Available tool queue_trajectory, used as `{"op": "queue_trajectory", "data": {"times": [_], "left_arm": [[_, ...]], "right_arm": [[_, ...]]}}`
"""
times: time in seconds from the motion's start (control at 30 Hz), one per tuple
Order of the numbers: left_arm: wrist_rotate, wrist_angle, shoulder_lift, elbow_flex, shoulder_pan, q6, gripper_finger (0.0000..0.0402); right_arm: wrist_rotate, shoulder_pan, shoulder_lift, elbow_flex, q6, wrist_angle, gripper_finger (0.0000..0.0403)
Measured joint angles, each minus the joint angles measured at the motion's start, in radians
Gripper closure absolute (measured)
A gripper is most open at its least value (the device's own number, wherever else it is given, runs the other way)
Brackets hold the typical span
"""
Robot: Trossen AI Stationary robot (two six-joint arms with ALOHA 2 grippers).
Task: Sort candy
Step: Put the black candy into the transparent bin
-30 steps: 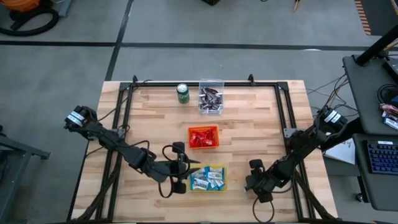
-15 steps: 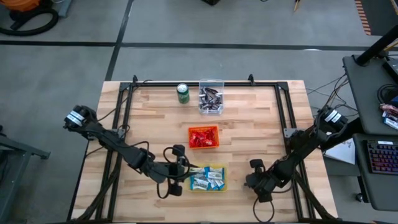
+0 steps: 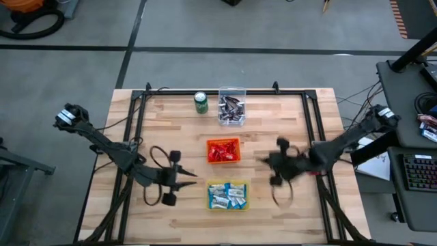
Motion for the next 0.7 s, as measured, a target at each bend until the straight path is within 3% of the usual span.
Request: {"op": "queue_trajectory", "data": {"times": [0.13, 0.3, 0.4, 0.53, 0.6, 0.7], "left_arm": [[-0.018, 0.016, -0.131, -0.113, 0.003, 0.015, 0.0313], [-0.061, 0.054, -0.312, -0.234, 0.011, 0.038, 0.0313], [-0.061, 0.088, -0.412, -0.287, 0.040, 0.069, 0.0313], [-0.040, 0.113, -0.520, -0.351, 0.101, 0.099, 0.0313], [0.013, 0.102, -0.572, -0.384, 0.133, 0.119, 0.0313], [0.050, 0.103, -0.641, -0.423, 0.183, 0.139, 0.0313]], "right_arm": [[-0.012, -0.256, -0.042, 0.000, -0.189, 0.096, 0.0389], [-0.060, -0.575, -0.001, 0.000, -0.371, 0.367, 0.0389], [-0.291, -0.756, 0.062, 0.000, -0.453, 0.560, 0.0389], [-0.603, -0.951, 0.192, 0.001, -0.413, 0.817, 0.0369], [-0.693, -1.017, 0.265, 0.008, -0.384, 0.899, 0.0352], [-0.730, -1.076, 0.368, 0.045, -0.380, 0.914, 0.0319]]}}
